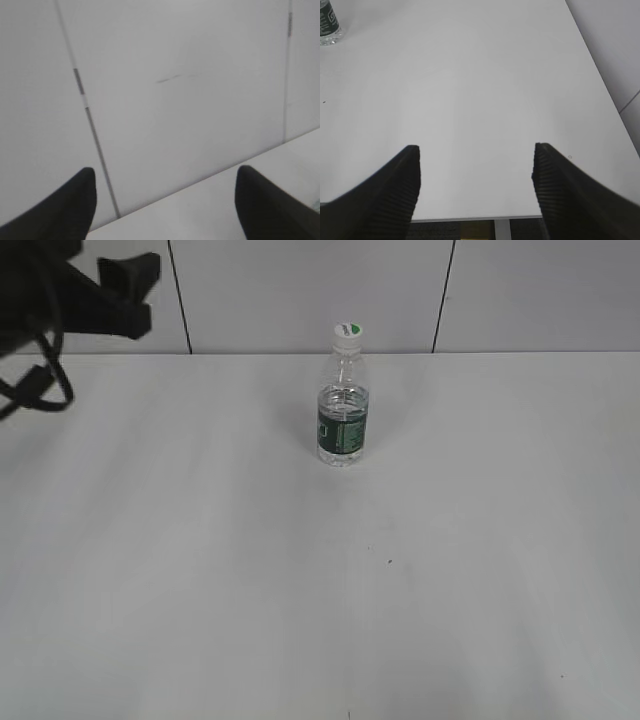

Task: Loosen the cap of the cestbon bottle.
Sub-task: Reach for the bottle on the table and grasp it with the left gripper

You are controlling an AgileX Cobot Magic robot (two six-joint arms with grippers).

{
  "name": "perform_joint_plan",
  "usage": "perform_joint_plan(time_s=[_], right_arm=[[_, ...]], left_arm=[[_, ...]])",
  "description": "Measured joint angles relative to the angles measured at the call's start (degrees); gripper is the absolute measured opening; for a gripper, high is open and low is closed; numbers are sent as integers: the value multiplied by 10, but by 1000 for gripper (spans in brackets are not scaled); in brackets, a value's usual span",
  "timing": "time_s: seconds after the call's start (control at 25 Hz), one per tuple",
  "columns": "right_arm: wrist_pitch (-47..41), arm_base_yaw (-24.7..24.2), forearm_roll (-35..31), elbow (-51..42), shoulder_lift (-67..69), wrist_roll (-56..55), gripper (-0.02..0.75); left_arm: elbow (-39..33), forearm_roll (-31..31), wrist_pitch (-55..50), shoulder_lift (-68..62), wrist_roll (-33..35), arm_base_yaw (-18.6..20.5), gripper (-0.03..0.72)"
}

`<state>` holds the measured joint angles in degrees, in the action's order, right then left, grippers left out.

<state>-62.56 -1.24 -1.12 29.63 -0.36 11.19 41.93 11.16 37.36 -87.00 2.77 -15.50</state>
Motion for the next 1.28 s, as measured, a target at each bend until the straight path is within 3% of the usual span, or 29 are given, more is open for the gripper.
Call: perform_joint_plan(time_s=[0.2, 0.48, 0.68, 1.04, 1.28], right_arm=[[0, 0, 0, 0, 0, 0, 536], [0, 0, 0, 0, 0, 0, 536], [0, 0, 0, 0, 0, 0, 536], [0, 0, 0, 0, 0, 0, 536], [0, 0, 0, 0, 0, 0, 536]], left_arm=[[0, 98, 124, -108, -103, 0, 517], [1, 197, 246, -217, -132, 0, 517], [1, 224, 304, -273, -156, 0, 517], [6, 238, 314, -320, -159, -6, 517], [23, 259, 315, -320, -160, -36, 517]])
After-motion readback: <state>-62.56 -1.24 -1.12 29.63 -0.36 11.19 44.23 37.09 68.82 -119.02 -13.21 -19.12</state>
